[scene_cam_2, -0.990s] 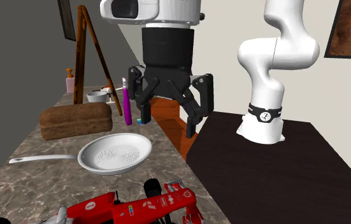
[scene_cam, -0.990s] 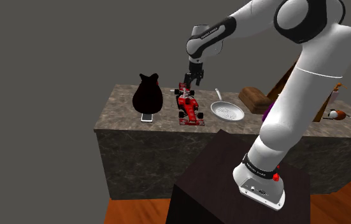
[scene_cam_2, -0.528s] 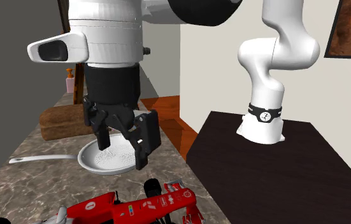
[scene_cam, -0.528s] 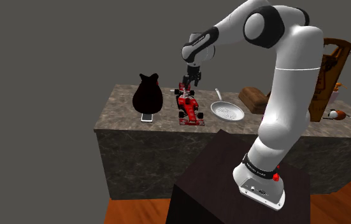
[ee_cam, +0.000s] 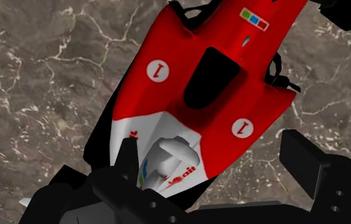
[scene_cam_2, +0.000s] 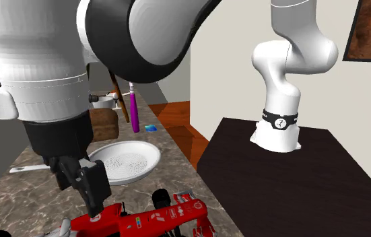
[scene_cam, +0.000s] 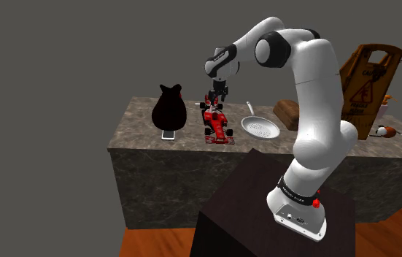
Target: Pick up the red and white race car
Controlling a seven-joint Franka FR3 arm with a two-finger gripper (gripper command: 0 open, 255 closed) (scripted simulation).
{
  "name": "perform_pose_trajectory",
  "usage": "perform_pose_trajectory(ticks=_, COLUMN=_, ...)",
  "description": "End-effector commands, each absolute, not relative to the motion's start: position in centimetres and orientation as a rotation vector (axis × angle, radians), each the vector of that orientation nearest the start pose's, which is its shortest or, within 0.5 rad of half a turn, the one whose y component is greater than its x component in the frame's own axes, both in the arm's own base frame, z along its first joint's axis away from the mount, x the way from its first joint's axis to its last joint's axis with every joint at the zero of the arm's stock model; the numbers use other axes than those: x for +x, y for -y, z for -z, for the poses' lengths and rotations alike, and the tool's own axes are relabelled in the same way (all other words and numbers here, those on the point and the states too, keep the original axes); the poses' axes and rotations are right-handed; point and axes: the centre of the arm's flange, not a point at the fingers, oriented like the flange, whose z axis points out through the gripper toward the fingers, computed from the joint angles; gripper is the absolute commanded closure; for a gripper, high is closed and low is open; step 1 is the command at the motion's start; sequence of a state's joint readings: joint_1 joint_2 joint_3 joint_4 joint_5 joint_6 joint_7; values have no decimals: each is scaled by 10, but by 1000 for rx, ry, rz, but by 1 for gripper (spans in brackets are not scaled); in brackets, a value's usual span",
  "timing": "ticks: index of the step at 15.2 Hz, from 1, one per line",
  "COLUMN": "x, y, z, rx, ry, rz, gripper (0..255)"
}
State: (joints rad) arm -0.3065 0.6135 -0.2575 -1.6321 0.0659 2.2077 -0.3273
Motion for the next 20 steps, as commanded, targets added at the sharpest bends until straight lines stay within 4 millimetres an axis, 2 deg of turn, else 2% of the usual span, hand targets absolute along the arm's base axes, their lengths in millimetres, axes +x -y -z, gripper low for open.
perform_pose_trajectory(ticks=1, x=606, y=368, z=-256, rx=-3198, ry=-390, rz=-94, gripper=0)
perform_pose_trajectory(ticks=2, x=609, y=373, z=-252, rx=-3199, ry=-395, rz=-95, gripper=0)
perform_pose_trajectory(ticks=9, x=609, y=373, z=-215, rx=-3199, ry=-395, rz=-95, gripper=0)
perform_pose_trajectory(ticks=11, x=609, y=373, z=-212, rx=-3199, ry=-395, rz=-95, gripper=0)
perform_pose_trajectory(ticks=12, x=609, y=373, z=-212, rx=-3199, ry=-395, rz=-95, gripper=255)
perform_pose_trajectory(ticks=20, x=610, y=373, z=-212, rx=-3199, ry=-395, rz=-95, gripper=255)
